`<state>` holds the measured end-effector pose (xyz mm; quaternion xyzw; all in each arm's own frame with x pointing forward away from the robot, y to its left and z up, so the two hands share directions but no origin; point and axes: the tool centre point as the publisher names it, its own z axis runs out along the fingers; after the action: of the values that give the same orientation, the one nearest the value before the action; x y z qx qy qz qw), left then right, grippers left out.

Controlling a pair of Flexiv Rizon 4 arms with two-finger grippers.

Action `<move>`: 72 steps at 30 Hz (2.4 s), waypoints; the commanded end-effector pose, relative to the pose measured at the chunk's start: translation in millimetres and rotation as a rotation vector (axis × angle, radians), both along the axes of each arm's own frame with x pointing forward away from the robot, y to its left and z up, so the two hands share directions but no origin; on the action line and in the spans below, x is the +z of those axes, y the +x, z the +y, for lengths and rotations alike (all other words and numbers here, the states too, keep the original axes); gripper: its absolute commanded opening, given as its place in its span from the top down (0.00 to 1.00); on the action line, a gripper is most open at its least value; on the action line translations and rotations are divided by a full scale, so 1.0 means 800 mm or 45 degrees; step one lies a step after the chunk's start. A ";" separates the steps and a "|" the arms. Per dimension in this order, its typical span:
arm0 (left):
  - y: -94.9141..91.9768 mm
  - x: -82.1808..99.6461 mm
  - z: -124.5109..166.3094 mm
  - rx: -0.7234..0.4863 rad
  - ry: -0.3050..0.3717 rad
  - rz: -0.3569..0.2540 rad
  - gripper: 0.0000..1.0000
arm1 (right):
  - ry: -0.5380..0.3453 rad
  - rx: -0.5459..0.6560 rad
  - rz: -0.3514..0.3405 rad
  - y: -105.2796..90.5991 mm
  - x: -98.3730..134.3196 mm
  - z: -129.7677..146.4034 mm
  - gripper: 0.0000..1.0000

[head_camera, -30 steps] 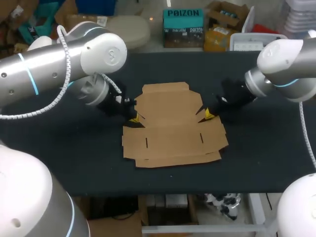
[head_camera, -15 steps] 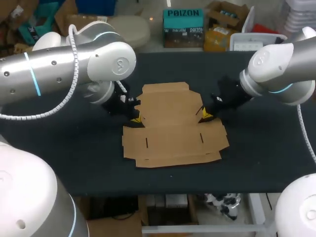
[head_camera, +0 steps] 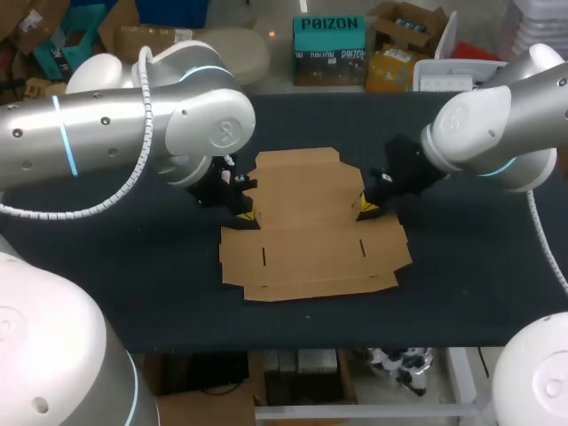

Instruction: Assemble the packaging by folding the flat box into shape, placing the metal phone stand inside, and closing the box properly

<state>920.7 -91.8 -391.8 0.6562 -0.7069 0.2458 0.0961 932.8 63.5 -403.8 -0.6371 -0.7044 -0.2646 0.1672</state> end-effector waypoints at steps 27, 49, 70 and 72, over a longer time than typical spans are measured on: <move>-0.007 0.003 -0.036 0.013 0.094 -0.077 1.00 | -0.116 -0.020 -0.020 -0.009 -0.004 0.022 1.00; -0.001 -0.007 -0.049 -0.004 0.123 -0.071 1.00 | -0.194 -0.021 -0.025 -0.003 -0.017 0.036 1.00; 0.007 -0.040 -0.054 0.063 0.208 -0.011 1.00 | -0.284 -0.042 0.026 0.000 -0.034 0.039 1.00; 0.007 -0.042 -0.053 0.066 0.211 -0.001 1.00 | -0.294 -0.047 0.035 0.000 -0.038 0.039 1.00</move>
<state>922.9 -130.7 -413.2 0.6791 -0.7062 0.1974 0.0322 929.7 90.4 -426.3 -0.6658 -0.7152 -0.1857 0.1035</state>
